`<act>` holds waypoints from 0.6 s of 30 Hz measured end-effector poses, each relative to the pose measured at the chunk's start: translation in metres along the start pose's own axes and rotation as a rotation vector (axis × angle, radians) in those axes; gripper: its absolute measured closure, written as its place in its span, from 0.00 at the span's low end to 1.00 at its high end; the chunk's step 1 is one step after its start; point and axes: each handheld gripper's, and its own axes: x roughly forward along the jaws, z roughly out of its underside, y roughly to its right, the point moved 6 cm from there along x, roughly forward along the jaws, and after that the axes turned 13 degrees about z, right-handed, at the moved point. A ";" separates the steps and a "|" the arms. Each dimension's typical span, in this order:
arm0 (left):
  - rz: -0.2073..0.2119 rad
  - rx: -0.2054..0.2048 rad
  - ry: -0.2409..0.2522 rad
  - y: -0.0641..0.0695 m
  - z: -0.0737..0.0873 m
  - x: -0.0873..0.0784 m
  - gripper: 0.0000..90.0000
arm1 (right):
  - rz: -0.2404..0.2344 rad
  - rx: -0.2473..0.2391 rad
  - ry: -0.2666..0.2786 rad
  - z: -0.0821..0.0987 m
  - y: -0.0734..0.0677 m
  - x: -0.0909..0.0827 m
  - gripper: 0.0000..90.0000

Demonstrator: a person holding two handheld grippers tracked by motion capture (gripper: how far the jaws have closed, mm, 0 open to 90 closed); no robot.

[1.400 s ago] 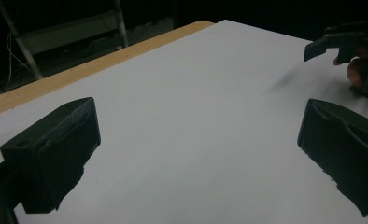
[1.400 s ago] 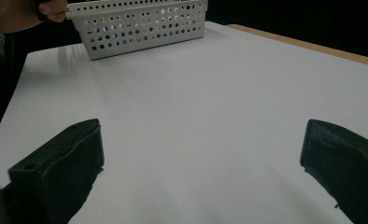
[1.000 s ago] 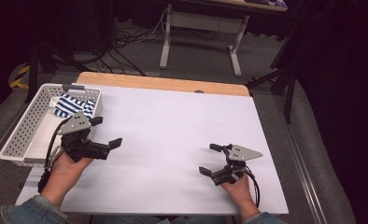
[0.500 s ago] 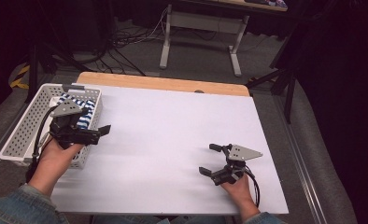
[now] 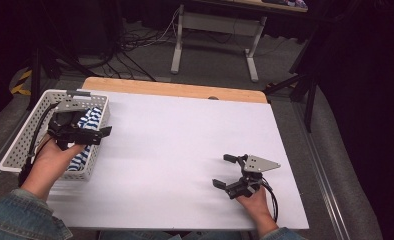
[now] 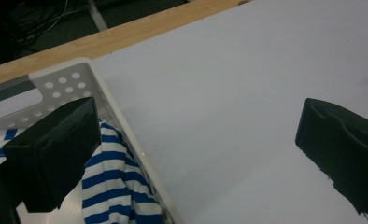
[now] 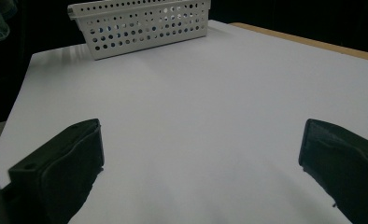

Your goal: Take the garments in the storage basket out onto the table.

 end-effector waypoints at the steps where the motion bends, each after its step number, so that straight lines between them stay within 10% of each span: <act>1: -0.005 -0.004 -0.006 -0.002 0.001 0.000 0.01 | 0.000 0.000 0.000 0.000 0.000 0.000 0.01; 18: -0.090 -0.102 -0.123 -0.056 0.020 0.003 0.04 | -0.003 0.000 0.003 0.000 0.000 0.000 0.00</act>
